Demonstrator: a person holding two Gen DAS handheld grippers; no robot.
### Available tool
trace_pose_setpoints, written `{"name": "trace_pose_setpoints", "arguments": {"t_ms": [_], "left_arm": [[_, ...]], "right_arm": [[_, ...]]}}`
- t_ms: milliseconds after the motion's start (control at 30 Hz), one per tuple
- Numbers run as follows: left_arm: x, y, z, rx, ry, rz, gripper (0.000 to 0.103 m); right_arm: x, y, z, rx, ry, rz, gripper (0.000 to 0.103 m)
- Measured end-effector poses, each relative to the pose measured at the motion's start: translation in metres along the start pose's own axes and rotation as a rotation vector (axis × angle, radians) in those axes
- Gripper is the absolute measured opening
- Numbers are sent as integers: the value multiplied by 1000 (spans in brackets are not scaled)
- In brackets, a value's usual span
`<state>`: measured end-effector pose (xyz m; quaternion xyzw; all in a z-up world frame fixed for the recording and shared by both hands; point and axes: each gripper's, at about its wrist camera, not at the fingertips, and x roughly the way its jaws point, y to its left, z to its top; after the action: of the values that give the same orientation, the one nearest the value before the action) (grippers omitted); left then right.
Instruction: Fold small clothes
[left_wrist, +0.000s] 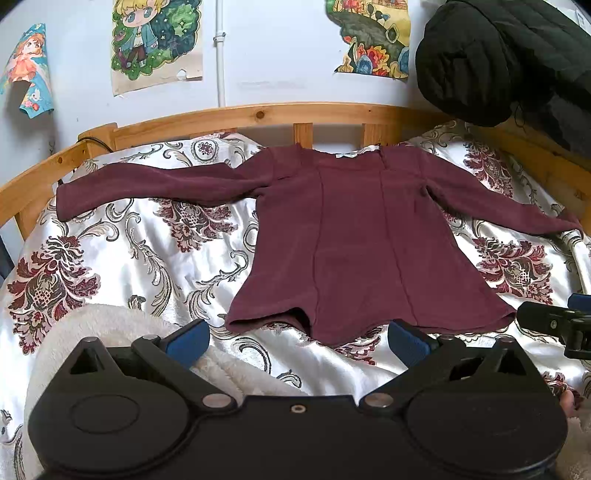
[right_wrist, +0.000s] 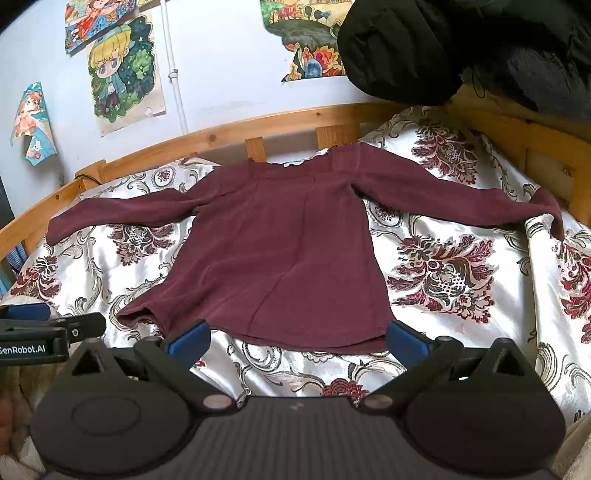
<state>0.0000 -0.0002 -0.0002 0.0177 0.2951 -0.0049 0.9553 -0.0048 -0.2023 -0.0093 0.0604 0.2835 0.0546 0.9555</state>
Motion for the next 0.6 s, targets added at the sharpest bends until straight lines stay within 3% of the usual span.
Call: {"name": "trace_pose_setpoints", "arguments": {"t_ms": [600], "left_arm": [[0,0,0,1,4,0,102]], "right_arm": [[0,1,-1,-1,5,-1,103]]}}
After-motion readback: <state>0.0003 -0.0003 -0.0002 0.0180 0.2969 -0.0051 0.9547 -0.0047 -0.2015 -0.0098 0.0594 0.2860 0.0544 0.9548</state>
